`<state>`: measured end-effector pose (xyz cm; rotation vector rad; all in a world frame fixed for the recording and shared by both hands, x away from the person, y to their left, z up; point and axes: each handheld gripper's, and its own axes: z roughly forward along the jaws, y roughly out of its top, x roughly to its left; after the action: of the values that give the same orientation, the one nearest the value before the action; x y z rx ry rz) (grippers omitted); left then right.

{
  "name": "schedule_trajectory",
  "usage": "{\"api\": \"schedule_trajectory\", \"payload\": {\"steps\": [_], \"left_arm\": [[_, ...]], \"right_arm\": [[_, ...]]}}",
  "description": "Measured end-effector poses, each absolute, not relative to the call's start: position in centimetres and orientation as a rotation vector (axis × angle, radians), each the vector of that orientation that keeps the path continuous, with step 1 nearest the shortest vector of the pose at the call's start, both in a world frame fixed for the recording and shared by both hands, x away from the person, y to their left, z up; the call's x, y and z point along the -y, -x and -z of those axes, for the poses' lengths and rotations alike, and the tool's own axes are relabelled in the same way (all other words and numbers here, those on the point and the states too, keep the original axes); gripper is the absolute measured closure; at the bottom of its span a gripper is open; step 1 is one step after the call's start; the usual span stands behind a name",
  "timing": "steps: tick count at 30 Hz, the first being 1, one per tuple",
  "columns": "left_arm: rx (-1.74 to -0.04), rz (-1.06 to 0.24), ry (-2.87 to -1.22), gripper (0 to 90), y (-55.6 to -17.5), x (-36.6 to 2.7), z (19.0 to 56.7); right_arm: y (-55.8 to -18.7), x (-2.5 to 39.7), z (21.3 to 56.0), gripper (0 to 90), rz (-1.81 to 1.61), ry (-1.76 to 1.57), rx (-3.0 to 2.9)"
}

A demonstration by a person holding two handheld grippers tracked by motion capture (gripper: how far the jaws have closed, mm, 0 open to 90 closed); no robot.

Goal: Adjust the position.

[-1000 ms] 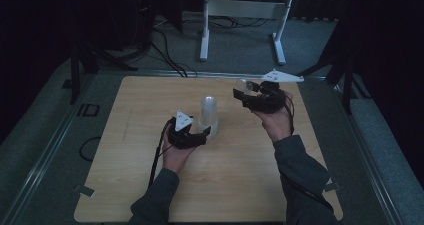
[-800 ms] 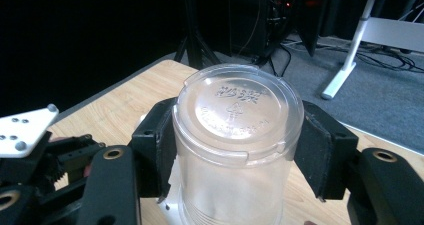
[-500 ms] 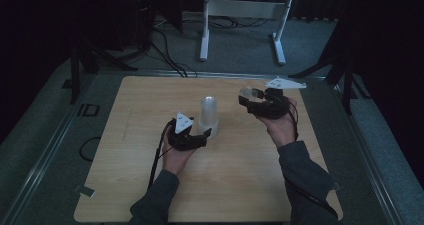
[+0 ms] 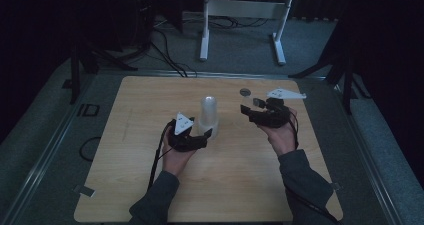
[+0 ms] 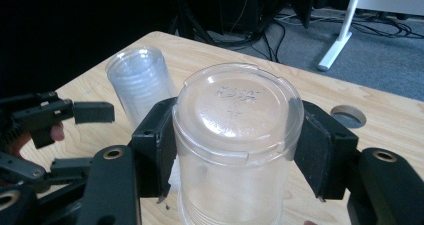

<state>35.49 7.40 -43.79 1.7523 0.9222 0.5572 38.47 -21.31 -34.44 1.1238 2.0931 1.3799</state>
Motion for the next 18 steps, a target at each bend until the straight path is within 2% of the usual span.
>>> {"api": "schedule_trajectory", "payload": {"steps": [18], "left_arm": [[-0.872,-0.539,-1.765,21.2,-35.1,-6.3,43.1]], "right_arm": [[-37.4,22.0,37.2,39.0,-1.39,-1.194,-2.103]]}}
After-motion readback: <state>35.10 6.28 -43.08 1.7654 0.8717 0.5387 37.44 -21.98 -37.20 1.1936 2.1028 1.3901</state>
